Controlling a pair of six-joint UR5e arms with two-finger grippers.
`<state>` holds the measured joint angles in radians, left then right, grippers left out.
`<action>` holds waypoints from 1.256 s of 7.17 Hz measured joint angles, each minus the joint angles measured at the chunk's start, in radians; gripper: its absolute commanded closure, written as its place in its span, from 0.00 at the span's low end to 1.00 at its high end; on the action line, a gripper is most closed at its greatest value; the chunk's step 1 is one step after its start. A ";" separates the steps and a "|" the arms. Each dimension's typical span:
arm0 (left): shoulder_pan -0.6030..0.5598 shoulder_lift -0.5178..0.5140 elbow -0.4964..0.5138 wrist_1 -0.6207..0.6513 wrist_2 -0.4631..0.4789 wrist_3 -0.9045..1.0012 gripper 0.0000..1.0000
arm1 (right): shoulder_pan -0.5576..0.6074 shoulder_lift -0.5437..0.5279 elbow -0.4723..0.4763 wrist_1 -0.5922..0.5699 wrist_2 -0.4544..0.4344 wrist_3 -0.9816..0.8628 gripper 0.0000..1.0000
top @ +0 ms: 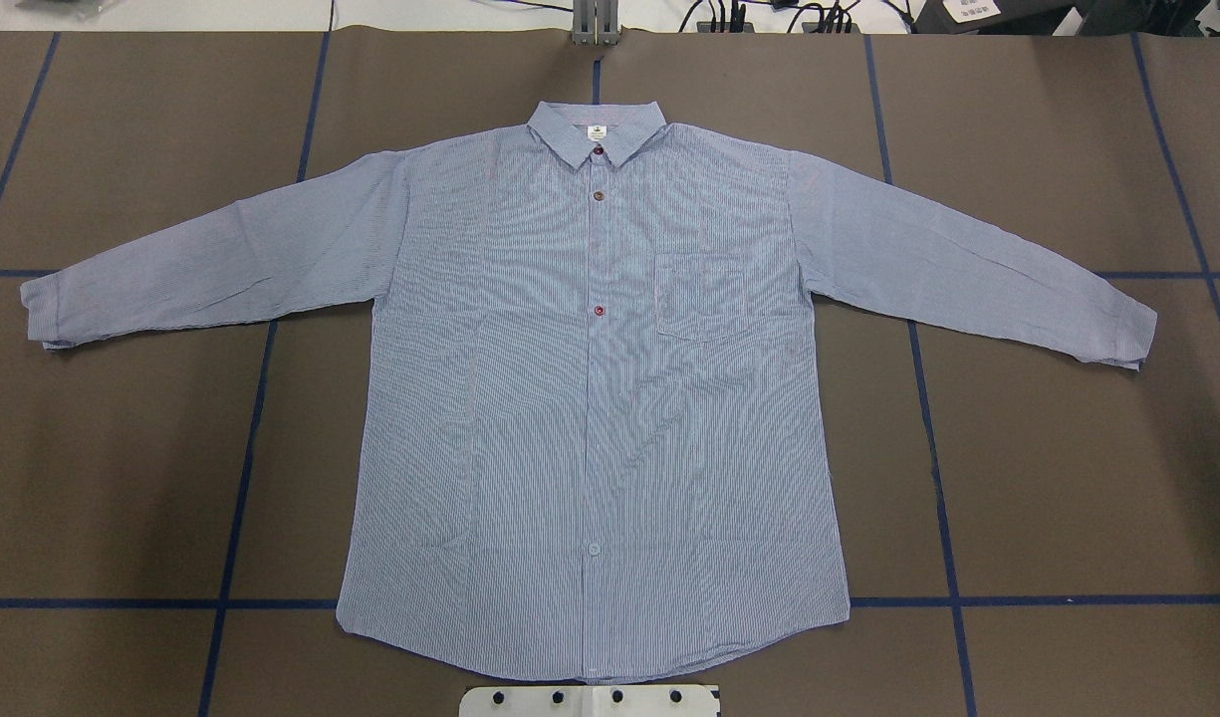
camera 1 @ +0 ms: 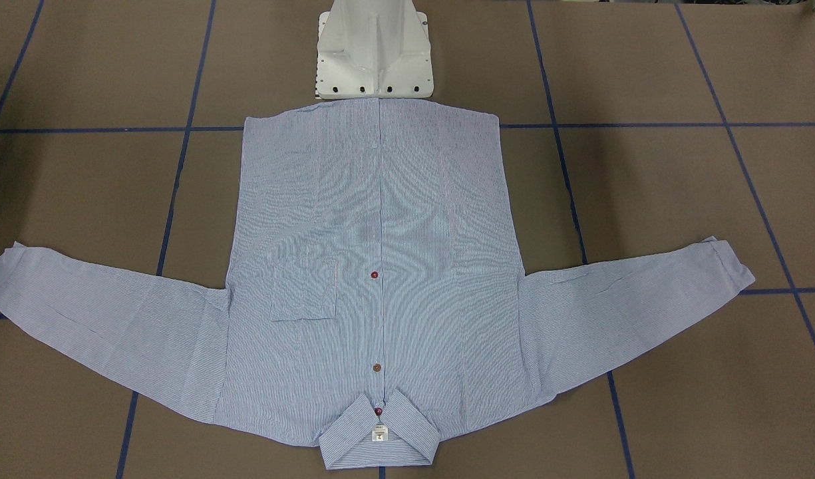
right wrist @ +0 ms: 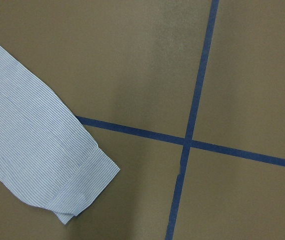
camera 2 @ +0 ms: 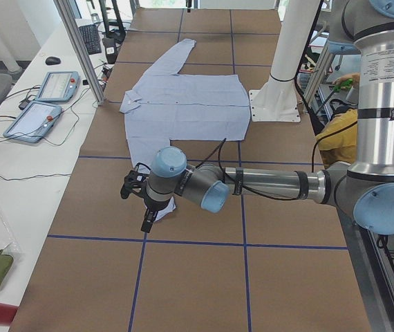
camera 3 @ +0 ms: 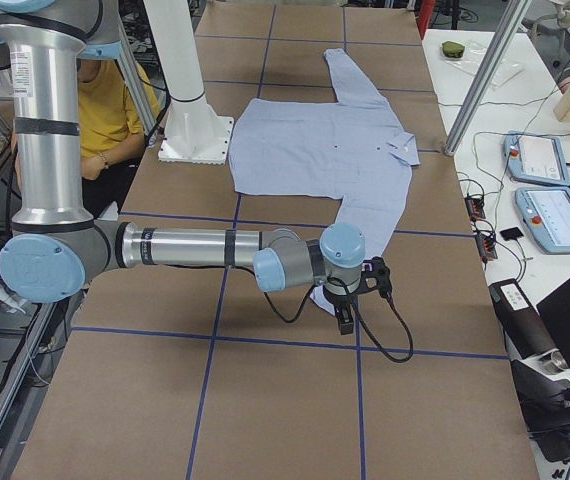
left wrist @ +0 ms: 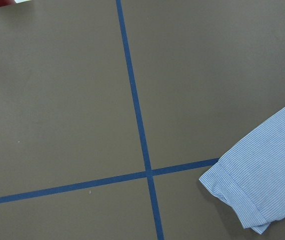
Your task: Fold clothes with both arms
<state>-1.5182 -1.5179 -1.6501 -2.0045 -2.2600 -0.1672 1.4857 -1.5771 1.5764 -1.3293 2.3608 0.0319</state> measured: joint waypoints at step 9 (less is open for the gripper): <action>0.009 0.001 -0.002 -0.094 -0.061 -0.008 0.00 | -0.328 -0.116 -0.062 0.692 -0.097 0.963 0.07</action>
<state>-1.5095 -1.5169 -1.6520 -2.0987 -2.3213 -0.1754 1.1578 -1.6928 1.5147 -0.6370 2.2641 0.9948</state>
